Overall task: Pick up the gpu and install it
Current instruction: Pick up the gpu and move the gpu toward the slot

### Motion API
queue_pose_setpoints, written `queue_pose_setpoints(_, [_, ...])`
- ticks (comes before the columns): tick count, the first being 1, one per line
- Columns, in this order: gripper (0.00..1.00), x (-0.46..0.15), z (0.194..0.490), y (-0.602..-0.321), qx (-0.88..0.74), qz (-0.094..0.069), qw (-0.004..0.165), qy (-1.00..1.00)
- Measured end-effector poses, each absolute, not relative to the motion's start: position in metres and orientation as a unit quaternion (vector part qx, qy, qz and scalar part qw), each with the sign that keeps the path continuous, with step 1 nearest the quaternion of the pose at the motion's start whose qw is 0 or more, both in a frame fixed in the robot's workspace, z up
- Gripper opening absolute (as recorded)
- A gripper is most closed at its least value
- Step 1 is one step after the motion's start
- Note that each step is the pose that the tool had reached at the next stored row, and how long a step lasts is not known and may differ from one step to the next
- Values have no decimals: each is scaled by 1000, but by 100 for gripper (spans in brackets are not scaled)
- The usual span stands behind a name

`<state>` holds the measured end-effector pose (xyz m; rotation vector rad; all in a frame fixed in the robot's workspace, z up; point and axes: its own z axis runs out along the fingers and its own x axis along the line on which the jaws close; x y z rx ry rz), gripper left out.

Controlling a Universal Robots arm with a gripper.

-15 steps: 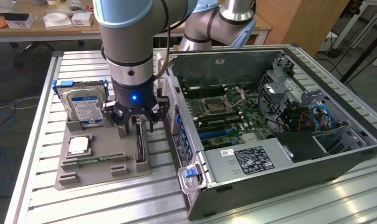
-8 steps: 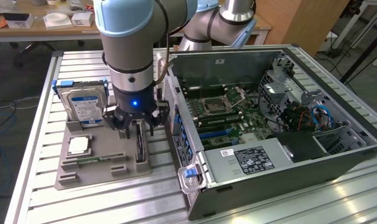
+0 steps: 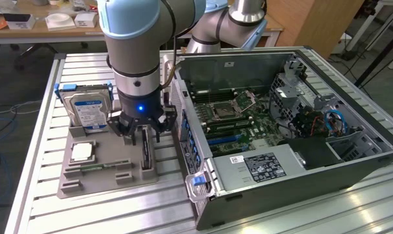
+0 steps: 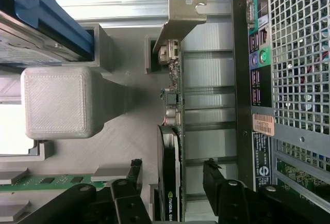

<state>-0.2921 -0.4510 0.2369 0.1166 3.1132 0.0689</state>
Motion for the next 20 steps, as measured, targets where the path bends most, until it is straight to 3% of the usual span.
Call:
queue_pose_setpoints(2, [59, -292, 236, -451, 37, 22, 13, 999])
queue_pose_setpoints(3, [52, -292, 236, -451, 37, 22, 13, 999])
queue_pose_setpoints(8, [51, -292, 234, -451, 37, 22, 13, 999])
queue_pose_setpoints(9, [44, -292, 234, -451, 37, 22, 13, 999])
queue_pose_setpoints(20, [36, -293, 234, -450, 38, 22, 13, 999])
